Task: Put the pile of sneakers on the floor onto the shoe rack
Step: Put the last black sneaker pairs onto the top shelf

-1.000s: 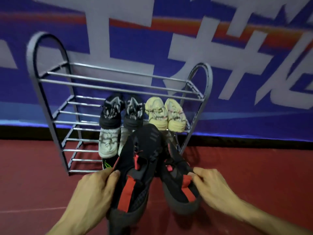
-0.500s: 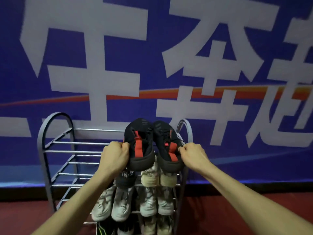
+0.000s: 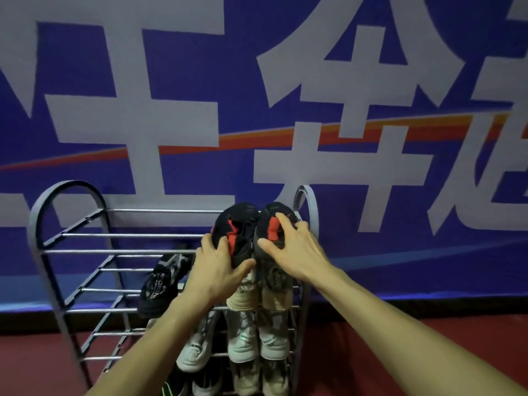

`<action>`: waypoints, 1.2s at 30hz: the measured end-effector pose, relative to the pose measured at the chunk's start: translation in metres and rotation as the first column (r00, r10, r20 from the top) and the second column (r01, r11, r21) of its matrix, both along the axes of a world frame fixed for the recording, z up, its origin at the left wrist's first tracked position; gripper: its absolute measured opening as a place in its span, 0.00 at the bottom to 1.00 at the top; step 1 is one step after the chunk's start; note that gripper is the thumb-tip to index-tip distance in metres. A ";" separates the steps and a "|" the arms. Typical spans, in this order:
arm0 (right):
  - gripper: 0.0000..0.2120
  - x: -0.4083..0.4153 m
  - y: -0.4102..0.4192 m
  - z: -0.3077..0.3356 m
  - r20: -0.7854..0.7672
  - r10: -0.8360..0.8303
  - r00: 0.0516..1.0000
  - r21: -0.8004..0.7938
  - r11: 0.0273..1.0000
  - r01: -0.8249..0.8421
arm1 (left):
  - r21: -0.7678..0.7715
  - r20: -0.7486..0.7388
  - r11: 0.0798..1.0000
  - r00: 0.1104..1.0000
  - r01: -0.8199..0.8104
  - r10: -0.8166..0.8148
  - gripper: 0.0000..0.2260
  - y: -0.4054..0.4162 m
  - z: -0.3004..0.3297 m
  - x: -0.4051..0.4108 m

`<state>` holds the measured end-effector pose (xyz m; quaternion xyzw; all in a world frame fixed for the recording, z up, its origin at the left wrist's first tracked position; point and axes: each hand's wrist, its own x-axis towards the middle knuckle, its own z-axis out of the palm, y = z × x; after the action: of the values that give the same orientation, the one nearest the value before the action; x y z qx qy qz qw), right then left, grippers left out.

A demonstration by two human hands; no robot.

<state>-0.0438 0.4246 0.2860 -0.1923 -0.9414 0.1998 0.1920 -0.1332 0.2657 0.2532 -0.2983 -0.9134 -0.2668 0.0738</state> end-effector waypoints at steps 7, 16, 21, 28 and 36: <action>0.24 -0.002 0.010 -0.005 -0.024 0.057 0.998 -0.019 0.998 -0.058 | 0.144 -0.052 0.982 0.990 -0.125 0.134 0.28 0.017 -0.003 0.009; 0.39 -0.010 -0.001 -0.011 0.162 -0.046 0.986 -0.046 0.997 0.054 | 0.063 -0.195 0.993 0.974 -0.104 0.115 0.29 0.034 0.004 -0.009; 0.40 -0.008 -0.001 -0.003 0.199 -0.055 0.978 0.017 0.998 0.052 | 0.015 -0.104 0.997 0.992 -0.077 0.078 0.32 0.029 0.004 -0.018; 0.38 -0.008 -0.001 -0.008 0.117 -0.075 0.990 0.000 0.997 0.076 | 0.031 0.006 0.994 0.995 0.103 -0.103 0.34 0.008 0.007 -0.025; 0.41 -0.020 -0.013 -0.018 0.077 -0.137 0.988 -0.030 0.990 0.140 | 0.036 0.014 0.994 0.995 0.102 -0.103 0.39 0.011 0.005 -0.030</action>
<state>-0.0636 0.4112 0.2684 -0.2679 -0.9286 0.1952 0.1669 -0.1634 0.2766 0.2580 -0.3414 -0.8927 -0.2885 0.0581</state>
